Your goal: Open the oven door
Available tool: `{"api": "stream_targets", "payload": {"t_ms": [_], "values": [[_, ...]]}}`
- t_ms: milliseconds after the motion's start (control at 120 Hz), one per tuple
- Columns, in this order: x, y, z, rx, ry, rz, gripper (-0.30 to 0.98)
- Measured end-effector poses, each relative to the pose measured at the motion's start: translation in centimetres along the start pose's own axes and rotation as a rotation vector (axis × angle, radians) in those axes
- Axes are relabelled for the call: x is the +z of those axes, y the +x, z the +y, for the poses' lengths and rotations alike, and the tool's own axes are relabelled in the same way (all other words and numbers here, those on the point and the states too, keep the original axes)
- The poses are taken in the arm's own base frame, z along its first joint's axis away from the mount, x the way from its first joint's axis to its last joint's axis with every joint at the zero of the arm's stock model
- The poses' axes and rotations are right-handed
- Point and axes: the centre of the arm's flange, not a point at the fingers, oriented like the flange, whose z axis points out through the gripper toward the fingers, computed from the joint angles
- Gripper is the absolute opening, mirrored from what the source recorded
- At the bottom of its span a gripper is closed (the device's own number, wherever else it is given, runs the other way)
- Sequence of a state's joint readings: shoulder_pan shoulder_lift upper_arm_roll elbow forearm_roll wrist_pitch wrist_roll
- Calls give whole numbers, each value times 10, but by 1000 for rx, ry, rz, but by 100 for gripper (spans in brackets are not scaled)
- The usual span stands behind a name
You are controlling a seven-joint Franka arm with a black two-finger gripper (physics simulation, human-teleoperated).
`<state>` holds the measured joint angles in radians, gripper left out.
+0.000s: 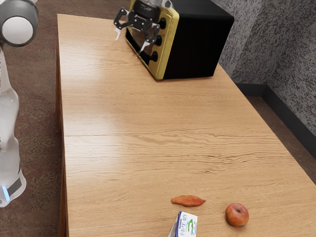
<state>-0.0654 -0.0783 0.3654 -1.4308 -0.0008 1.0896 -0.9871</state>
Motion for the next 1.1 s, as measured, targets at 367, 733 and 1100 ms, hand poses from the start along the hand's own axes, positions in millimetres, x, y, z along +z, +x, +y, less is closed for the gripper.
{"api": "stream_targets", "payload": {"t_ms": [367,733,1100], "values": [[-27,83,-4,-802,-173,146,69],[-65,216,-153,-1329,-640,121,69],[-62,217,-30,-970,-762,216,69]]}}
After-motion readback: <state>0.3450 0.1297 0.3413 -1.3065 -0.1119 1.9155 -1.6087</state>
